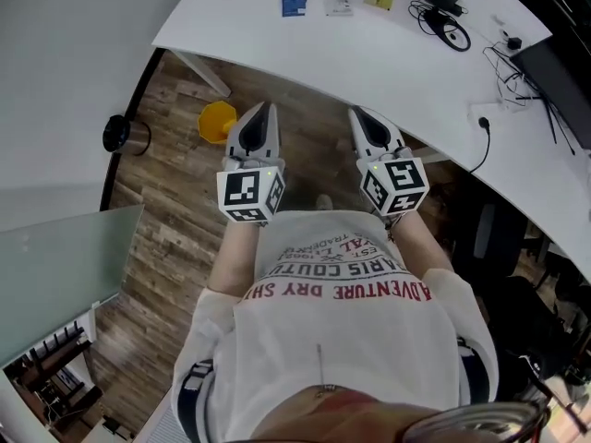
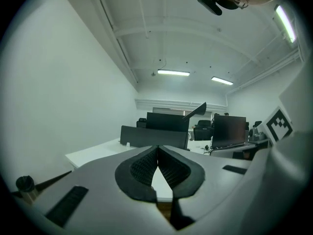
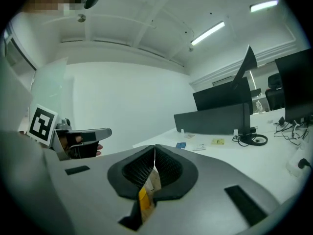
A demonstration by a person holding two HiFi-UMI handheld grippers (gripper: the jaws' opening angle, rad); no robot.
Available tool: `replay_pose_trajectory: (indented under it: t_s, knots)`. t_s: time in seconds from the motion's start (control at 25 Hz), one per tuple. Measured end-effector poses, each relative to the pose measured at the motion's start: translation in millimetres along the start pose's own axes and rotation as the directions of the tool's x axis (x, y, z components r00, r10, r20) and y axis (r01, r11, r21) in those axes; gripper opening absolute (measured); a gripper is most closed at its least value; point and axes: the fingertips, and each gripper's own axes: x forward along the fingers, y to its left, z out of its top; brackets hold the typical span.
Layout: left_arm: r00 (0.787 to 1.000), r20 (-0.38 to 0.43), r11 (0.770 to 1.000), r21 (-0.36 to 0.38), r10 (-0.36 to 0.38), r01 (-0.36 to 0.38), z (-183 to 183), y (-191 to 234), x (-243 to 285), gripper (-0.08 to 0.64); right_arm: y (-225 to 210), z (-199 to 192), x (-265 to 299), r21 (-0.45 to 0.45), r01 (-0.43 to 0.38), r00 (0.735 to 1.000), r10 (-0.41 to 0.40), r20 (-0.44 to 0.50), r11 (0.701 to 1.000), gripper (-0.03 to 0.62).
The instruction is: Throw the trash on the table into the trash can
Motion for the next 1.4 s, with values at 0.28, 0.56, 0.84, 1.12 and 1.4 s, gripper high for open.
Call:
replay_pose_trajectory:
  t_s: [0.28, 0.56, 0.84, 1.12, 1.4]
  knots:
    - [0.998, -0.007, 0.998, 0.000, -0.056, 0.056, -5, 30, 78, 0.023, -35, -4, 66, 0.031, 0.046, 0.999, -0.045, -0.029, 0.998, 0.025]
    - [0.995, -0.011, 0.995, -0.032, -0.097, 0.097, 9, 102, 169, 0.023, -55, 12, 166, 0.051, 0.079, 0.995, -0.076, -0.062, 0.996, 0.025]
    - [0.984, -0.057, 0.986, -0.036, -0.167, 0.166, 12, 181, 250, 0.023, -62, 18, 284, 0.124, 0.115, 0.988, -0.100, -0.121, 0.986, 0.025]
    - [0.973, -0.137, 0.982, -0.063, -0.187, 0.180, -11, 230, 301, 0.023, -78, 4, 368, 0.091, 0.135, 0.961, -0.108, -0.255, 0.987, 0.026]
    - [0.970, -0.178, 0.984, -0.090, -0.165, 0.151, -39, 250, 338, 0.023, -101, -21, 429, 0.036, 0.086, 0.929, -0.066, -0.365, 0.996, 0.026]
